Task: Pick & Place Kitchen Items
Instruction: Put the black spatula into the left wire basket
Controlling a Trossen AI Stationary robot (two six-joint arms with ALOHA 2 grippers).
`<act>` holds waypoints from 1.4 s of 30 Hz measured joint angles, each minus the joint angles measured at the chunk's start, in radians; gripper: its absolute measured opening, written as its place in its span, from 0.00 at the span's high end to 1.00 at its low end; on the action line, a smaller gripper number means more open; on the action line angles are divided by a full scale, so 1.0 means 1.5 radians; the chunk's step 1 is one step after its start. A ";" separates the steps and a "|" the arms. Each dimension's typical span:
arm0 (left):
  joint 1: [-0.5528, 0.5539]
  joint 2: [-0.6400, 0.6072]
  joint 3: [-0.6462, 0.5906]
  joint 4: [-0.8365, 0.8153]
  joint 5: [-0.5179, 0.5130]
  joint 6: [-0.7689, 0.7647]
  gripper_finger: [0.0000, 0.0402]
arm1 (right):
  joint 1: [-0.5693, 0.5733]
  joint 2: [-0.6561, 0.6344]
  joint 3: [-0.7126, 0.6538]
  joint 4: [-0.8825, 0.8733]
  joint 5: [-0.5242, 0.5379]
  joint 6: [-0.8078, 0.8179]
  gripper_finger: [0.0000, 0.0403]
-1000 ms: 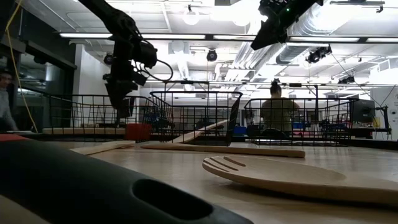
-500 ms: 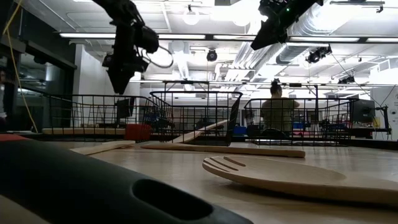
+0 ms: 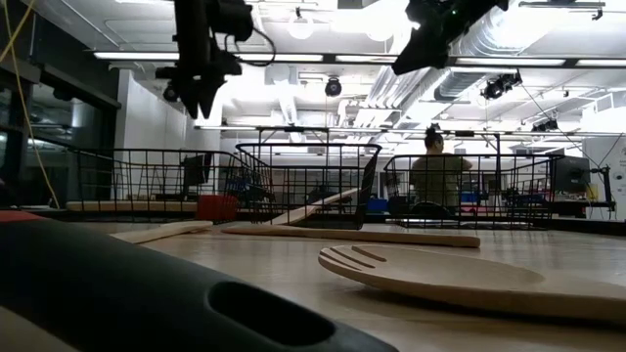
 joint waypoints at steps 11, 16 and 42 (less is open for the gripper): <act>-0.181 -0.002 0.000 -0.004 0.000 -0.097 0.61 | 0.000 -0.008 0.000 -0.014 -0.069 -0.007 0.69; -0.266 -0.002 0.000 -0.003 -0.009 -0.117 0.61 | 0.000 -0.009 0.000 -0.036 -0.079 -0.018 0.69; -0.548 -0.002 -0.145 0.078 0.172 0.071 0.61 | 0.000 -0.009 0.000 -0.104 -0.081 -0.035 0.69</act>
